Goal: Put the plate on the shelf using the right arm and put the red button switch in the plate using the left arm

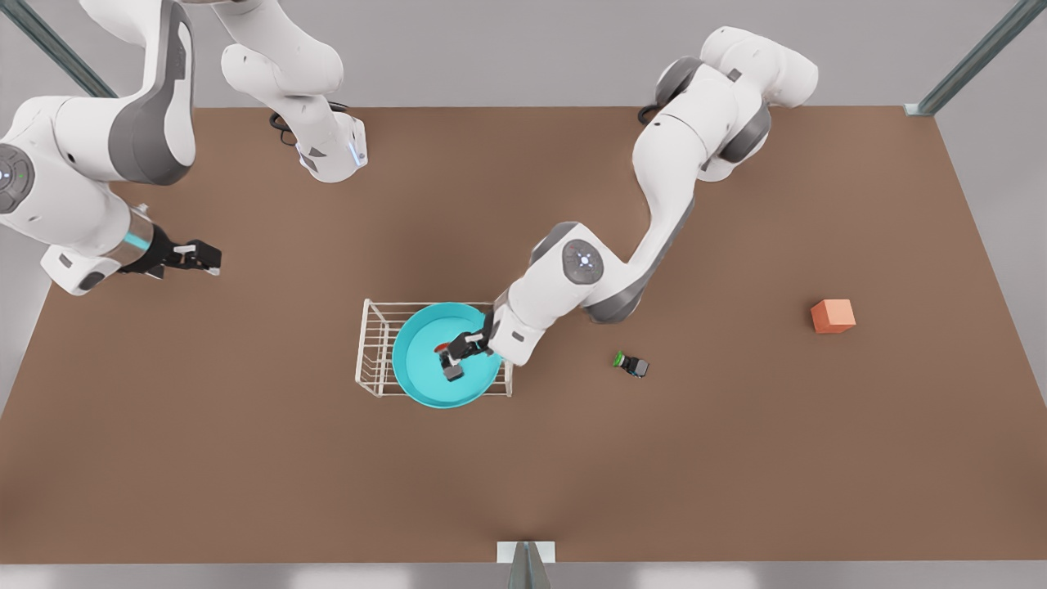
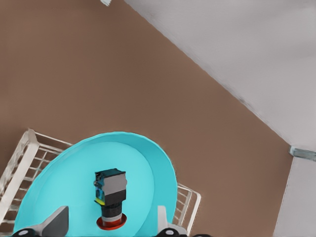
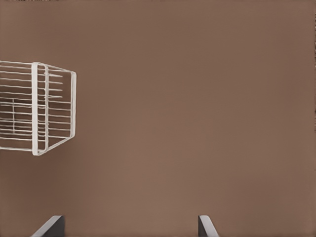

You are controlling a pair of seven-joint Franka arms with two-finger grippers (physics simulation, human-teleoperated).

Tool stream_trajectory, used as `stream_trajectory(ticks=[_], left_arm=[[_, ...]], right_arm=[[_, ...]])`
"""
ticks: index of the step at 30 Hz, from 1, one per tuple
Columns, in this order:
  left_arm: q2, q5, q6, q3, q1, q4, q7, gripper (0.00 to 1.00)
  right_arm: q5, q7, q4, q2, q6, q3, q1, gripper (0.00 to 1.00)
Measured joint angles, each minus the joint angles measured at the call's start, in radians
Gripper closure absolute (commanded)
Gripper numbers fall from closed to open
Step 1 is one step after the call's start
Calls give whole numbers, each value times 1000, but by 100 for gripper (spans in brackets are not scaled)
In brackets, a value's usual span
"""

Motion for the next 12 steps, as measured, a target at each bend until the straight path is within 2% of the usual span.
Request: stream_trajectory(ticks=[3,6,7,9,12], left_arm=[[-196,96,-342,1,207,5,28,0],[-259,213,-603,2,317,-4,123,0],[-309,243,-654,5,341,-74,169,0],[-475,273,-699,11,391,-317,263,0],[-543,289,-768,11,406,-388,416,0]], right_arm=[[-3,10,4,1,0,-1,1,0],[-4,17,4,-1,0,-6,7,0],[-4,19,4,-2,0,-7,8,0],[-4,23,4,-3,0,-9,7,0],[-4,28,4,-3,0,-13,5,0]])
